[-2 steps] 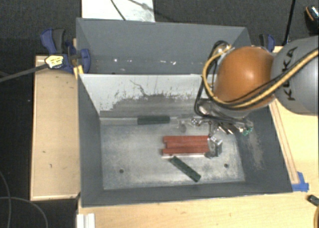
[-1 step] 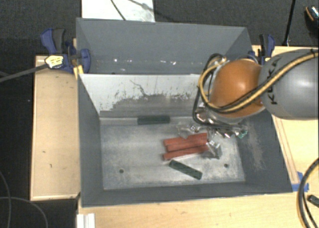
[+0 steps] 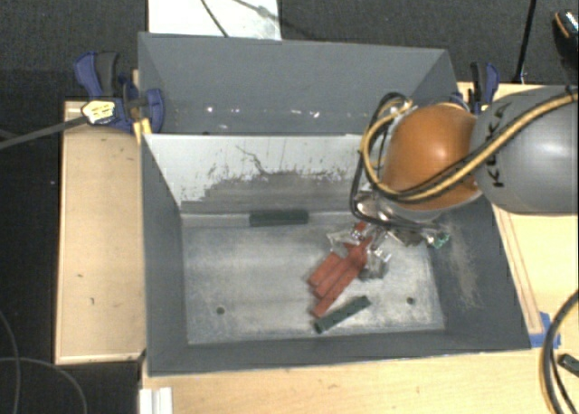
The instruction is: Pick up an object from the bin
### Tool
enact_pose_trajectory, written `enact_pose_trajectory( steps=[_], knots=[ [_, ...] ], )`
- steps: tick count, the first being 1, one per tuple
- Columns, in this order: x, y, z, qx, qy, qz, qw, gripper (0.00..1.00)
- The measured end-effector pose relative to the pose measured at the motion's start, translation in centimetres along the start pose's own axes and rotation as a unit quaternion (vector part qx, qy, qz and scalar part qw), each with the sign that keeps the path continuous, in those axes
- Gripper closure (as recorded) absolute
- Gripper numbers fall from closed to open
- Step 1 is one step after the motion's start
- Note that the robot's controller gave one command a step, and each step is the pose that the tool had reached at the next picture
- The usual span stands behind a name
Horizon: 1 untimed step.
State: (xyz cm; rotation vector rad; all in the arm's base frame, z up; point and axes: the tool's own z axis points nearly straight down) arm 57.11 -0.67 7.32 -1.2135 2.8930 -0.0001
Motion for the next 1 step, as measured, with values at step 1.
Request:
enact_pose_trajectory(
  steps=[1],
  knots=[
    [-0.52, 0.89, -16.02, 0.003, -0.0022, 0.0, 1.0, 1.0]
  ],
)
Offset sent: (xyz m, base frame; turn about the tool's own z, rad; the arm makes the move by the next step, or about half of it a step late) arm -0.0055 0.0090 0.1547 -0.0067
